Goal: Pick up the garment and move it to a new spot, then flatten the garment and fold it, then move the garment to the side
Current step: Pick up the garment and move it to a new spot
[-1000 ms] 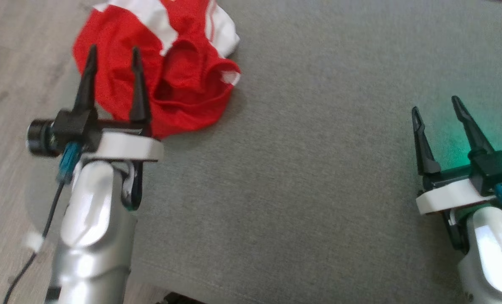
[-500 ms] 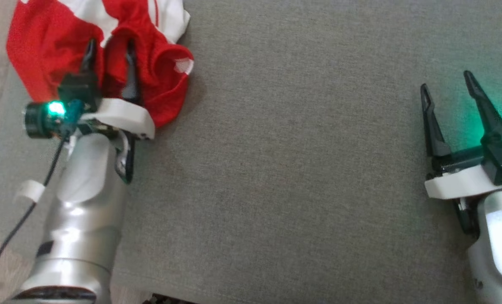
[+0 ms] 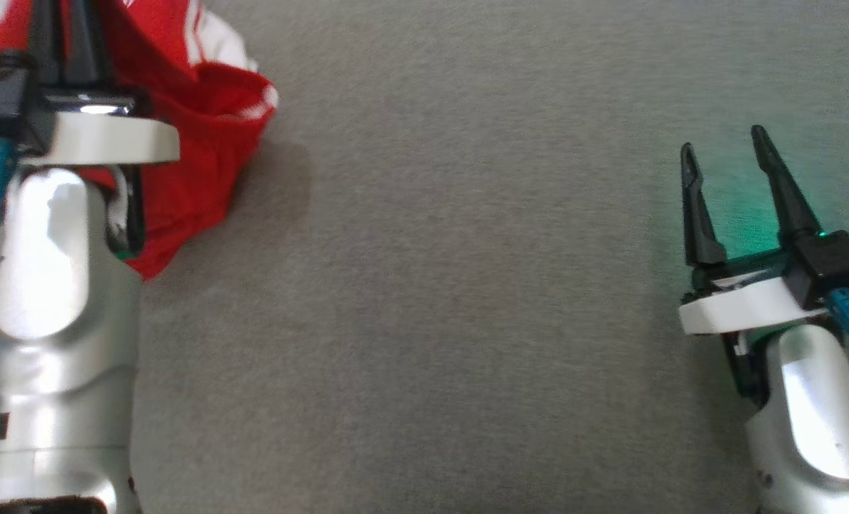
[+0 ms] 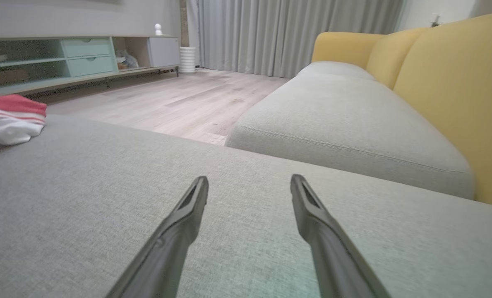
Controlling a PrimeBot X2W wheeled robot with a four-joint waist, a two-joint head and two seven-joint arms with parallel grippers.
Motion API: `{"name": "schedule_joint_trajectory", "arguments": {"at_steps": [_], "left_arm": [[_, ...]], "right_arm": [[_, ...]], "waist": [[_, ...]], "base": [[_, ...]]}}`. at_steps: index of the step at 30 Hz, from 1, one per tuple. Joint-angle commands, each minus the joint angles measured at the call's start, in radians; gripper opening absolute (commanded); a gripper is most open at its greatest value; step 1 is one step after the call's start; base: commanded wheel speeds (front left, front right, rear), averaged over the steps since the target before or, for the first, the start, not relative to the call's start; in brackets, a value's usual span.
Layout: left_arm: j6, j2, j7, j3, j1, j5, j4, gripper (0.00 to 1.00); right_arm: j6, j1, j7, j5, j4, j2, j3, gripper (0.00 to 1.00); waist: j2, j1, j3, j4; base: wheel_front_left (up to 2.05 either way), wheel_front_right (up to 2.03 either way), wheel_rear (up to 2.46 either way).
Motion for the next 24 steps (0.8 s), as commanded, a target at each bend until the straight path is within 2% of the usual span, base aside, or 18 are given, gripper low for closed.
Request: {"name": "schedule_joint_trajectory", "arguments": {"at_steps": [1,6,13,19,24], "left_arm": [[-0.016,0.048,-0.005,0.032,-0.012,-0.007,-0.067,0.00],[-0.063,0.086,-0.005,0.012,-0.015,-0.004,-0.174,0.00],[-0.104,0.076,0.098,-0.062,-0.086,-0.027,-0.309,0.00],[-0.116,-0.004,0.168,-0.125,-0.179,-0.086,-0.322,0.00],[-0.117,-0.062,0.196,-0.138,-0.212,-0.171,-0.246,0.00]], "right_arm": [[0.008,-0.005,-0.002,0.013,-0.023,0.021,0.023,1.00],[0.008,0.002,-0.002,0.046,-0.006,0.060,0.049,1.00],[0.008,0.018,-0.002,0.159,-0.006,0.068,0.093,1.00],[0.008,0.023,-0.002,0.220,-0.007,0.068,0.105,1.00],[0.008,0.024,-0.002,0.245,-0.022,0.068,0.104,1.00]], "waist": [[0.0000,0.0001,-0.063,-0.072],[0.0000,0.0001,-0.150,-0.199],[0.0000,0.0001,-0.205,-0.361],[0.0000,0.0001,-0.218,-0.461],[0.0000,0.0001,-0.205,-0.485]], "base": [[0.00,0.00,0.00],[0.00,0.00,0.00],[0.00,0.00,0.00],[0.00,0.00,0.00],[0.00,0.00,0.00]]}}
